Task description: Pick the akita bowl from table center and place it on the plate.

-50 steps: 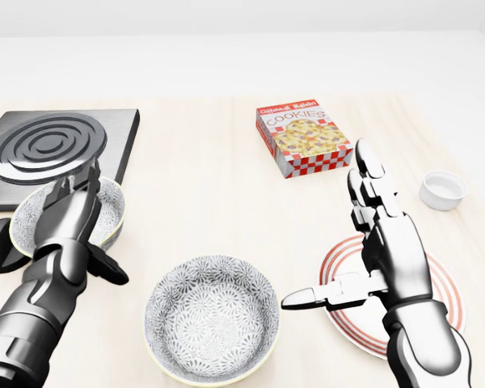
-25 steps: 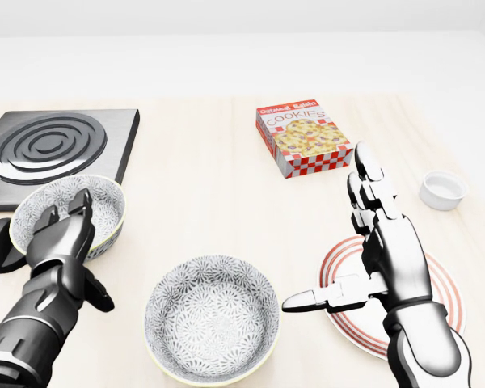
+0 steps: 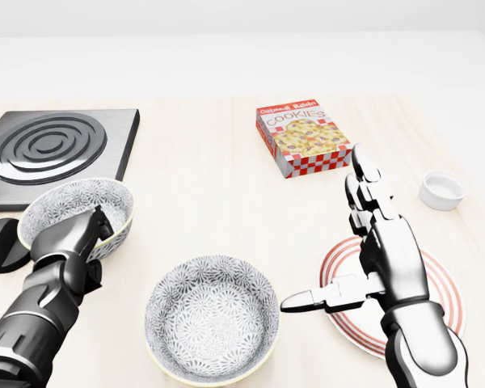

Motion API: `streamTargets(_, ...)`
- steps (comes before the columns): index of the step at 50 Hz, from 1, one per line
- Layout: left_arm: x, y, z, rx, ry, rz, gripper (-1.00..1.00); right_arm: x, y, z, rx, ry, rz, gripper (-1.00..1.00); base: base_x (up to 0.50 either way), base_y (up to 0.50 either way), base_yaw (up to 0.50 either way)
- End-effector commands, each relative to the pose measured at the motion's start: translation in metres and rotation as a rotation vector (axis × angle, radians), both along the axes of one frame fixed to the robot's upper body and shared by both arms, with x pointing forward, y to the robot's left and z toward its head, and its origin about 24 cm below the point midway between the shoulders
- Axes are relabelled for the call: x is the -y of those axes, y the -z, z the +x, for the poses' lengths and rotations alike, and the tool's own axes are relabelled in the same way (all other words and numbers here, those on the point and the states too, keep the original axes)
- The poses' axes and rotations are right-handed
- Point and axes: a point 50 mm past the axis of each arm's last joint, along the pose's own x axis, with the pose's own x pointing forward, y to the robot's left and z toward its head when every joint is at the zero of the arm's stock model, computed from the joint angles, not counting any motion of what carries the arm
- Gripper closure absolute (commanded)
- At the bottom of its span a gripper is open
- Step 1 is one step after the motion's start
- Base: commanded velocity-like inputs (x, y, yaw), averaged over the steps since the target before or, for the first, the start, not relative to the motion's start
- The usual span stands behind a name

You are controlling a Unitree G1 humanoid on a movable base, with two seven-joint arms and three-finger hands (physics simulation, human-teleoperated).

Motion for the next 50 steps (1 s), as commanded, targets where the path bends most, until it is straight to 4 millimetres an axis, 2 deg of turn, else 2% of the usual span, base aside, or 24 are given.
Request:
streamTargets(1, 0.003, 0.005, -0.002, -0.022, -0.002, -0.028, 1.00, 0.001, 0.002, -0.002, -0.007, 0.000, 0.000, -1.00, 0.00, 0.00, 0.00)
streamTargets(20, -0.003, 0.003, -0.002, -0.035, 0.023, 0.049, 1.00, 0.003, -0.004, -0.004, 0.016, 0.001, -0.002, -1.00, 0.00, 0.00, 0.00)
streamTargets(29, 0.001, 0.000, 0.000, 0.012, 0.100, 0.043, 1.00, 0.001, -0.005, -0.002, 0.021, -0.001, 0.000, -1.00, 0.00, 0.00, 0.00)
streamTargets(30, 0.006, -0.016, 0.008, 0.019, 0.115, 0.063, 1.00, 0.000, -0.005, -0.001, 0.020, -0.001, -0.001, -1.00, 0.00, 0.00, 0.00)
streamTargets(31, 0.008, -0.021, 0.008, 0.025, 0.126, 0.070, 1.00, 0.000, -0.004, -0.001, 0.019, 0.000, -0.001, -1.00, 0.00, 0.00, 0.00)
streamTargets(37, 0.036, -0.043, -0.015, 0.092, 0.284, 0.059, 1.00, -0.001, -0.006, 0.001, 0.024, 0.000, -0.003, -1.00, 0.00, 0.00, 0.00)
streamTargets(50, 0.052, -0.083, -0.040, 0.120, 0.370, 0.064, 1.00, 0.000, -0.004, -0.002, 0.019, -0.002, -0.007, -1.00, 0.00, 0.00, 0.00)
